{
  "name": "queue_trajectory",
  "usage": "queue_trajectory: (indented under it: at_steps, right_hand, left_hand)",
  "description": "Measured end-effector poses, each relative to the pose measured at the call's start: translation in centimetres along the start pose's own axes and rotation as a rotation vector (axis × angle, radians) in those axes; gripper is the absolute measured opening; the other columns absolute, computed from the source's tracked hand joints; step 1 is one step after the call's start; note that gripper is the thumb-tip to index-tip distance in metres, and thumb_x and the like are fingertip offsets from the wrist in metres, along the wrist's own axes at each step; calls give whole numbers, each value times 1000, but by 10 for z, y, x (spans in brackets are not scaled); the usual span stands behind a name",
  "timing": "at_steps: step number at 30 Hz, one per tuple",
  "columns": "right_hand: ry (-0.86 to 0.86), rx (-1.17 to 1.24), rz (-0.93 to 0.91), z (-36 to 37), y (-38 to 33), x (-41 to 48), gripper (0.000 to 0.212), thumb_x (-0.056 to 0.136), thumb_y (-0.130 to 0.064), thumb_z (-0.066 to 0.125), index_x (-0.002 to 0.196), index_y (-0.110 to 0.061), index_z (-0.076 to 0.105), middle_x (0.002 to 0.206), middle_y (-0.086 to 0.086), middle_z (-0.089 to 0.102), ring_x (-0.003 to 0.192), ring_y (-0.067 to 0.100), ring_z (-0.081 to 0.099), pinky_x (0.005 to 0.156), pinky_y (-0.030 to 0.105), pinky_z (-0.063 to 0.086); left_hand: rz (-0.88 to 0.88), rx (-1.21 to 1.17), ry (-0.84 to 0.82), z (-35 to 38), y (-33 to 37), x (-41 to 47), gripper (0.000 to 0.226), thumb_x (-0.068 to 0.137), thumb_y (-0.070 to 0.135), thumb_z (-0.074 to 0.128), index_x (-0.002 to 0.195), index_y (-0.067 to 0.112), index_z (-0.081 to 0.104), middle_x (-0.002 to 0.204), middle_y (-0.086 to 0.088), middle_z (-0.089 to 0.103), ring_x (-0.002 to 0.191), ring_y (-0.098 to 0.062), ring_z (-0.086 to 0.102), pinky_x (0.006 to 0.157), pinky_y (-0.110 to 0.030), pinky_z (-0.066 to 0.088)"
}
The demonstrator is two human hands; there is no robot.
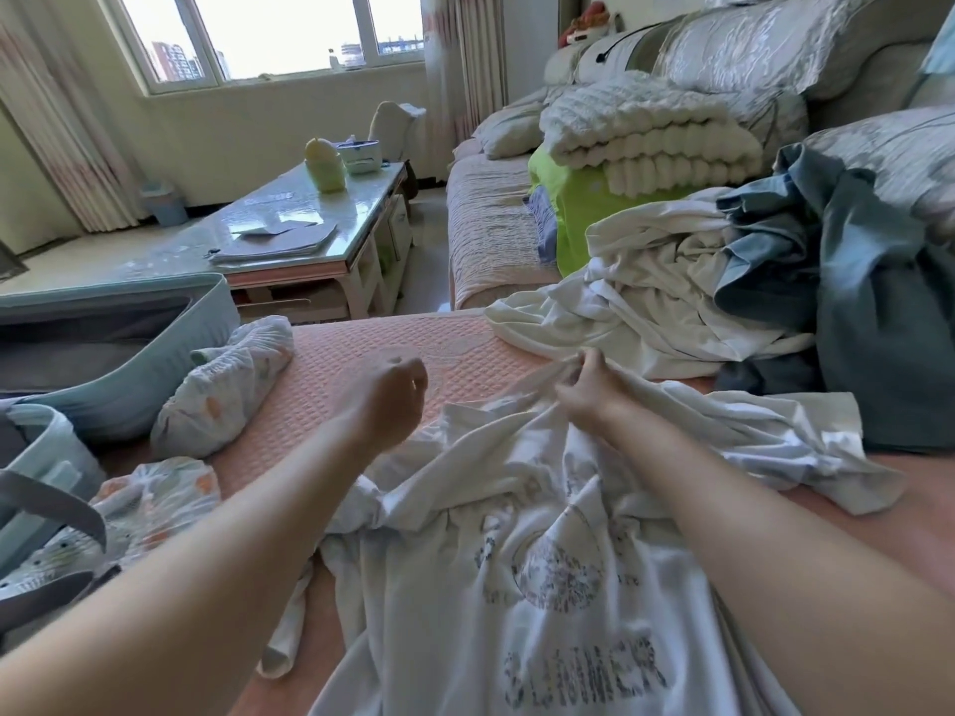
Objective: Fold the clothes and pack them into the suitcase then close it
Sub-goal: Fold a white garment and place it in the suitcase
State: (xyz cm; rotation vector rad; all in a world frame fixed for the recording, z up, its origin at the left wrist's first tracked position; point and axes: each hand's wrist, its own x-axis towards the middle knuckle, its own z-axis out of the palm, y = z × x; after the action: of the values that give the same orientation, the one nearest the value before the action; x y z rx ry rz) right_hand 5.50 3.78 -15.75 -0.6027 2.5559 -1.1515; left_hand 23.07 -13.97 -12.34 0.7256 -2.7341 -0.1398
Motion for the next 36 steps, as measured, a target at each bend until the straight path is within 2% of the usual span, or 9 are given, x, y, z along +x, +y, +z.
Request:
queue_trajectory:
  at_steps: [6,9,13,17,21,24,28,32,36]
  right_hand:
    - [80,-415,-531,27,-19,-22,38,89,-8,49,121,-25,61,127,1,59,119,27,54,102,36,40]
    - [-147,-481,-571,44,-37,-34,28,99,-27,53,124,-26,65,126,3,65,120,26,57,103,35,40]
    - [-60,-752,-545,60,-48,-39,32,96,-50,54,116,-31,70,123,3,64,124,28,47,104,39,32]
    - [223,-409,-495,62,-59,-41,27,95,-43,58,107,-29,78,110,6,71,106,29,62,85,33,45]
    - [272,-31,-329,67,-73,-31,21,94,-31,62,95,-19,80,94,7,76,93,28,69,73,29,45]
    - [55,-48,-348,76,-75,-25,42,96,-24,58,138,-14,59,130,12,66,120,30,61,96,30,45]
    - [-330,-524,-300,88,-62,-31,86,98,-36,53,161,-19,-3,166,10,15,151,26,22,123,44,16]
    - [-230,-662,-488,89,-62,-47,69,104,-35,42,161,-23,4,168,2,9,154,21,12,124,51,5]
    - [-145,-549,-622,84,-75,-88,46,100,-28,49,146,-25,45,162,-1,28,146,23,31,116,43,24]
  left_hand:
    - [45,-112,-95,15,-27,-44,12,95,37,56,99,25,58,102,5,61,82,-16,55,67,-29,40]
    - [8,-111,-176,10,-45,-61,24,89,45,62,103,26,58,105,8,54,90,-18,56,76,-33,45]
    - [39,-18,-121,6,-65,-73,12,91,29,63,91,18,70,97,2,58,90,-26,61,71,-28,40]
    - [33,36,147,-10,-76,-56,17,88,17,61,78,16,75,87,-4,57,83,-29,58,72,-33,49]
    - [-317,-124,203,-27,-77,-12,21,87,12,48,76,12,65,77,-5,66,72,-27,64,68,-29,50]
    - [-529,-379,127,-23,-74,8,25,84,19,44,90,11,67,98,-12,74,85,-29,70,80,-38,58]
    - [-409,-139,-208,12,-72,-24,72,95,22,53,157,29,18,150,-7,41,134,-25,42,113,-31,25]
    - [-199,-204,21,11,-78,-65,69,89,-1,48,151,25,35,144,-6,48,132,-27,45,112,-40,34]
    - [32,-92,179,-17,-55,-117,31,87,3,56,112,19,64,112,1,63,99,-25,61,74,-29,40]
